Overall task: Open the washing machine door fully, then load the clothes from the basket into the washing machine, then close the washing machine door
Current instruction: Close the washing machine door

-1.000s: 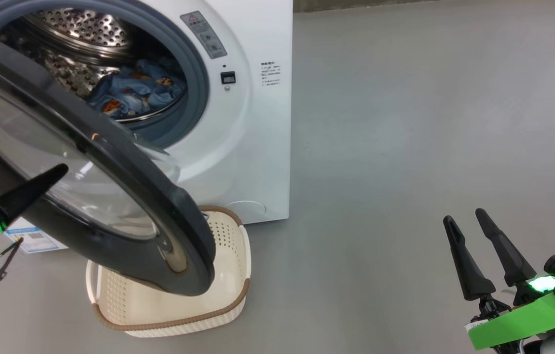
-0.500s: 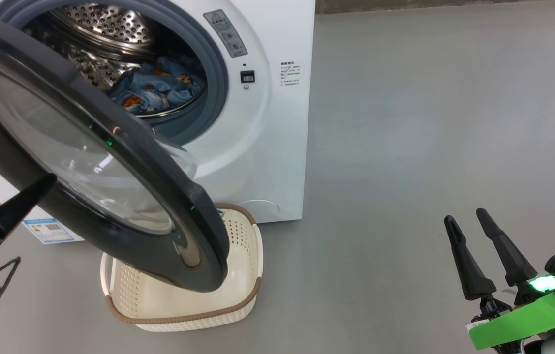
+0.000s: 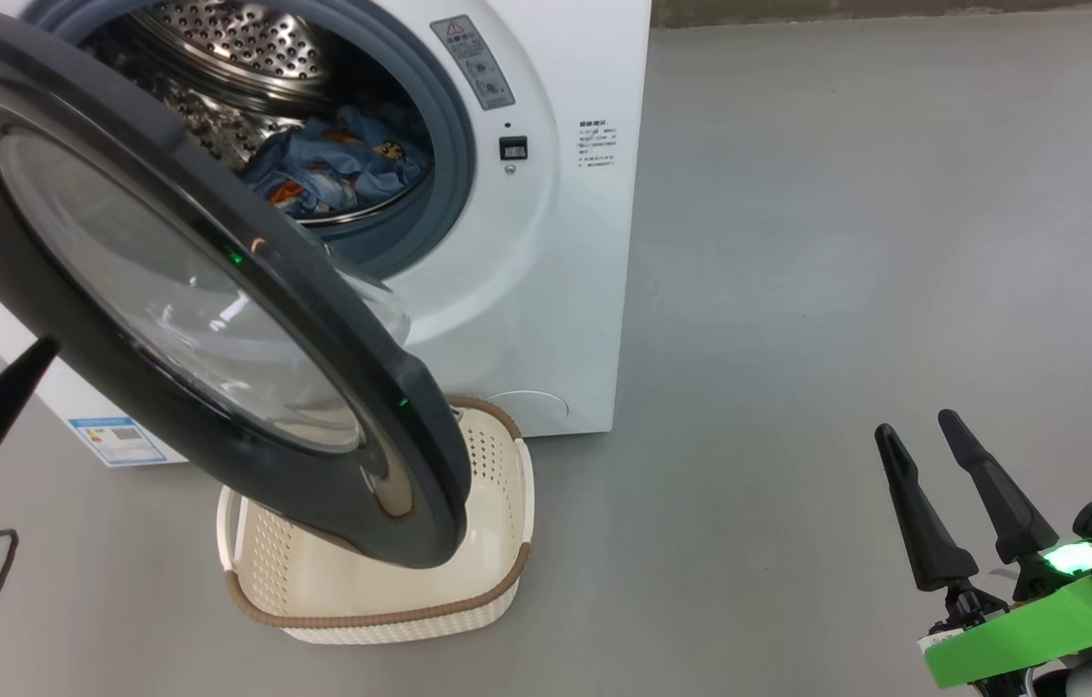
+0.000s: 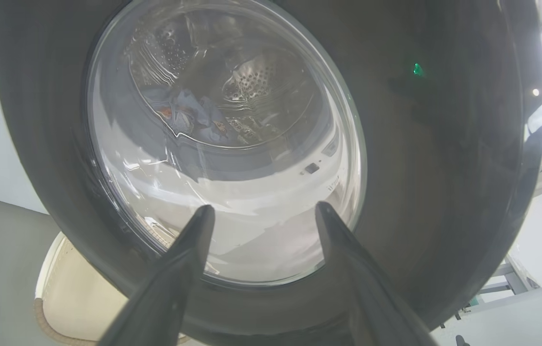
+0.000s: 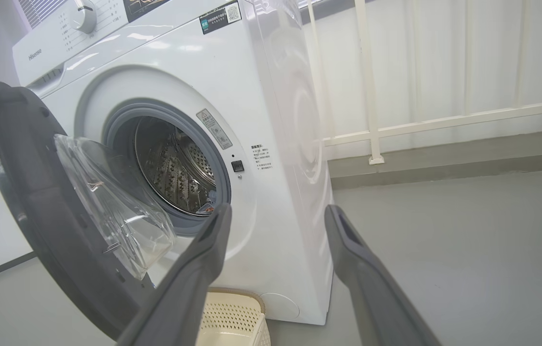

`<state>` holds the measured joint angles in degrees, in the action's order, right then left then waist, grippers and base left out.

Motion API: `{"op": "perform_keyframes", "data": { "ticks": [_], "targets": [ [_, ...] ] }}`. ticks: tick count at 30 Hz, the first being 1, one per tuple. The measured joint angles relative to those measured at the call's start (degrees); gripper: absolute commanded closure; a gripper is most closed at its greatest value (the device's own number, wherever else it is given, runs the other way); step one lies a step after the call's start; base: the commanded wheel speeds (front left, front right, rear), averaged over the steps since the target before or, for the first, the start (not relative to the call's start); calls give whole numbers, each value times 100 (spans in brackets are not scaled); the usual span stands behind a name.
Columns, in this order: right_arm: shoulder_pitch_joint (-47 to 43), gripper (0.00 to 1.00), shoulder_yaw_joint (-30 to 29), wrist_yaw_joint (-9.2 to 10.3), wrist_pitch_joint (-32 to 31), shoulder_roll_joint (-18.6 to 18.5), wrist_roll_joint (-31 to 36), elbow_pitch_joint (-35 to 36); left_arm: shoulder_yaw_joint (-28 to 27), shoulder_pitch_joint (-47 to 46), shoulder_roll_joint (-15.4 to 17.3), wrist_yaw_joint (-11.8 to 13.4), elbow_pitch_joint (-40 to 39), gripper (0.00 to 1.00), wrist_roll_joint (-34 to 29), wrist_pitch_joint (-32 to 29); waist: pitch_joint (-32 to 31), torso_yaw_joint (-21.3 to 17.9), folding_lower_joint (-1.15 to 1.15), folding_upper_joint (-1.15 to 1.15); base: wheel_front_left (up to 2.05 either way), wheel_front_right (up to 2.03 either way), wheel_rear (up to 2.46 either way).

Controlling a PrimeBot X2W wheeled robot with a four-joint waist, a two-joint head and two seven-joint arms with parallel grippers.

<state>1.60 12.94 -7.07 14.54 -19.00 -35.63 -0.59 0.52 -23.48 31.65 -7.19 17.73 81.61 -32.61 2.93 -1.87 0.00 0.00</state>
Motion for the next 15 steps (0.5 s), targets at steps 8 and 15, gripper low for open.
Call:
{"op": "perform_keyframes", "data": {
  "ticks": [8, 15],
  "targets": [
    [0, 0, 2, 0, 0, -1, 0, 0, 40, 182, 77, 0, 56, 0, -10, 661, 2, 65, 0, 0, 0, 0, 0],
    [0, 0, 0, 0, 0, -2, 0, 1, 179, 455, 156, -1, 96, 0, -122, 1356, 26, 112, 0, 0, 0, 0, 0]
  ]
}}
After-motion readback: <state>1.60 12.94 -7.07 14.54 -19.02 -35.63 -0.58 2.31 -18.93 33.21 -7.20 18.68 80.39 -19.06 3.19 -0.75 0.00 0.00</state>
